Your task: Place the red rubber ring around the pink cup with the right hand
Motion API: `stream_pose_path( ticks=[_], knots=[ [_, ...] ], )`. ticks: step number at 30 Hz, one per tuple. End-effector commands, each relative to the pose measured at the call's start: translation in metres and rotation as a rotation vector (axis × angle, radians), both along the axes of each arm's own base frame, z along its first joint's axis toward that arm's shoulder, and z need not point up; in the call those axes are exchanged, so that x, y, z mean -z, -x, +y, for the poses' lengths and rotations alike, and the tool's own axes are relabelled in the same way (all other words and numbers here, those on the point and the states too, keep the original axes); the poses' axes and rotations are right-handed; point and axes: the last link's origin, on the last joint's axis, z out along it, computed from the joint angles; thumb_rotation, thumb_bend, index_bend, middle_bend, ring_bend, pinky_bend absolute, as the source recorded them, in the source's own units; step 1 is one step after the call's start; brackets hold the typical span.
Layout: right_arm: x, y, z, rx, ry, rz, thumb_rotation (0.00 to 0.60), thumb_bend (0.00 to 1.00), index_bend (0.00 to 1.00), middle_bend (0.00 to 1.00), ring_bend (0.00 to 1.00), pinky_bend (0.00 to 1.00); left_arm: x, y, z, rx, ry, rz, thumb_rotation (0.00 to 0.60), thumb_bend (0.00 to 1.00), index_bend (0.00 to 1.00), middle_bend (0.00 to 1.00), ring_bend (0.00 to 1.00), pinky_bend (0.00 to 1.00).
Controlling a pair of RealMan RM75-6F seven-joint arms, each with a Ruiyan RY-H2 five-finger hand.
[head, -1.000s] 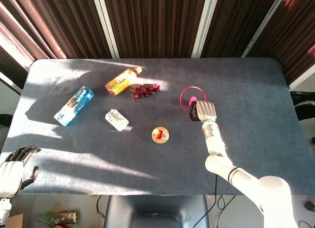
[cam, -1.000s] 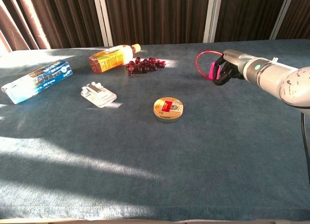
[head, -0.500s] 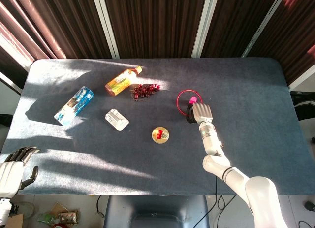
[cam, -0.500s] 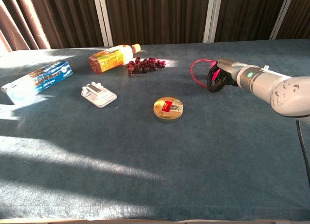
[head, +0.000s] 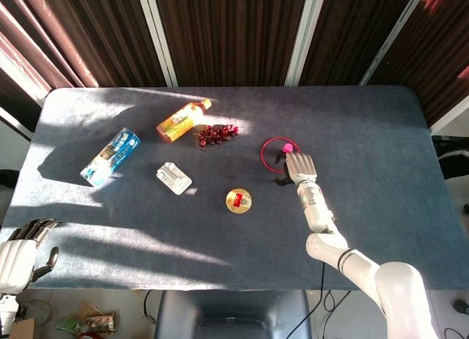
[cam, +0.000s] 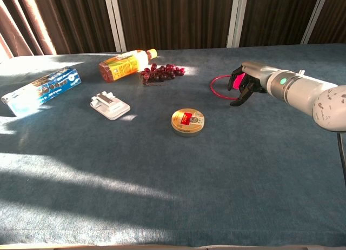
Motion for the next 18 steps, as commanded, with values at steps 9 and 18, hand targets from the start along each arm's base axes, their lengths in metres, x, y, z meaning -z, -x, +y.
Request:
stream_pose_path(
  ticks=[9, 18],
  knots=[
    [-0.068, -0.013, 0.096, -0.322, 0.091, 0.092, 0.600, 0.27, 0.53, 0.92, 1.00, 0.94, 0.002, 0.000, 0.001, 0.002, 0.007, 0.009, 0.600, 0.48, 0.26, 0.21, 0.17, 0.27],
    [-0.140, 0.016, 0.195, -0.344, 0.171, 0.206, 0.600, 0.26, 0.49, 0.64, 0.73, 0.73, 0.003, 0.001, 0.003, -0.015, 0.003, 0.019, 0.600, 0.48, 0.26, 0.21, 0.17, 0.27]
  ],
)
